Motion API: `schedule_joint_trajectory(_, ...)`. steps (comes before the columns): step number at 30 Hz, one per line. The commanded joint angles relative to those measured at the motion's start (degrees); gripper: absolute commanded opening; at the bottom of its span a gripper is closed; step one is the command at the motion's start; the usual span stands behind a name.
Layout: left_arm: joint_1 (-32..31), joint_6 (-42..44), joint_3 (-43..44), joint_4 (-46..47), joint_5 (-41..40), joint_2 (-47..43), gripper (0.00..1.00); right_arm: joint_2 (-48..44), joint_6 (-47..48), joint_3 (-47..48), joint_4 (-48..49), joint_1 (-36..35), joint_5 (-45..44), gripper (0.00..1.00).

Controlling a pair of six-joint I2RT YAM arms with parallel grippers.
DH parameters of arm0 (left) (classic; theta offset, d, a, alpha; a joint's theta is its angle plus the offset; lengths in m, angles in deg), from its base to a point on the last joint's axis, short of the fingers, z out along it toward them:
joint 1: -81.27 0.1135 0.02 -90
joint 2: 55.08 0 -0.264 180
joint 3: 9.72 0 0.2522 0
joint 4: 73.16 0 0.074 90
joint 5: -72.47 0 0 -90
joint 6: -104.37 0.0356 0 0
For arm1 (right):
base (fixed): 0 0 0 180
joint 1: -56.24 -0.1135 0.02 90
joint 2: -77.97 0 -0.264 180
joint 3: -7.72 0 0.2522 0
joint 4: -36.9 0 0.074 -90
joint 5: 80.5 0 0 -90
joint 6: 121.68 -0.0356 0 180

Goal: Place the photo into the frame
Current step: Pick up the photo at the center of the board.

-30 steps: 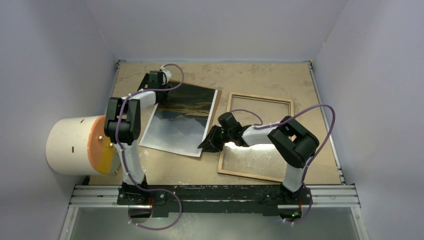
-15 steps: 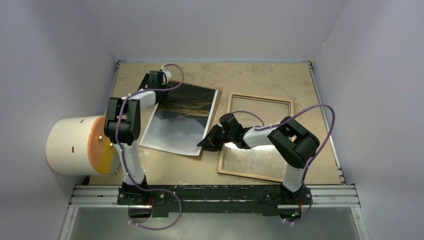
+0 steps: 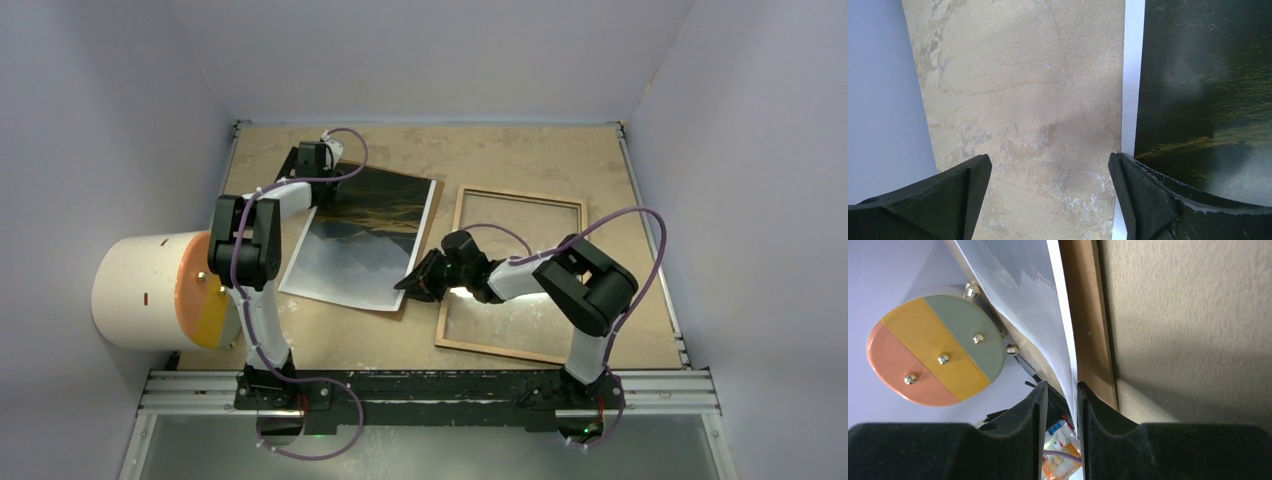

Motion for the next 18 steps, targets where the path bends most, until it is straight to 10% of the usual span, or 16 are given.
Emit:
schedule_joint_trajectory(1, -0.89, -0.04, -2.32, -9.36, 3.75, 1.02, 0.97, 2.25, -1.64, 0.93, 2.79, -0.51, -3.12, 0.33)
schedule_joint_trajectory(18, -0.88, 0.86, -2.32, -9.83, 3.92, 0.61, 0.97, 4.68, 8.38, 14.49, -11.28, -1.52, -13.66, 0.28)
